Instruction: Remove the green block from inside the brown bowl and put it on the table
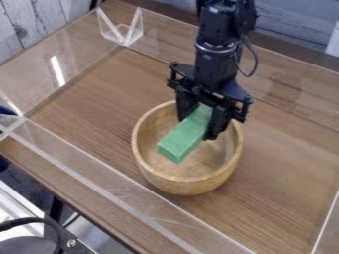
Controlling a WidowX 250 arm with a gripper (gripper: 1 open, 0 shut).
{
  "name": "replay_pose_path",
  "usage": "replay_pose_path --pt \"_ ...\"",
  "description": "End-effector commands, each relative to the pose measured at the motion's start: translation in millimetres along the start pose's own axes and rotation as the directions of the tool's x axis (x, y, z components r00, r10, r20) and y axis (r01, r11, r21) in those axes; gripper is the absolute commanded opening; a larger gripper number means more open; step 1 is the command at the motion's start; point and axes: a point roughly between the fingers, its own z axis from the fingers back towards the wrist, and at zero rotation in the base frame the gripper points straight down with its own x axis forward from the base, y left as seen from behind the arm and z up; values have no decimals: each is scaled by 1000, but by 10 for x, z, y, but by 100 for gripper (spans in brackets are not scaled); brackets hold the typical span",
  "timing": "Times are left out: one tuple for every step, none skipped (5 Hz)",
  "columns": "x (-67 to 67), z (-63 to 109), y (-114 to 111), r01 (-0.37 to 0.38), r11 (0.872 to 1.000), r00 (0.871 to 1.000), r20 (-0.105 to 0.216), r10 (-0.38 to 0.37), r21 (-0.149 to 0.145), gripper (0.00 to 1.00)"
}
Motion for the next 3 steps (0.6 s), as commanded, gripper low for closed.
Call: replay_pose_path --pt "90 220 -5 3 1000 996 93 -2 -11 0" --pt "96 298 -57 42 999 992 116 -39 -28 0" --pt "97 367 -135 93 995 986 140 -86 -45 0"
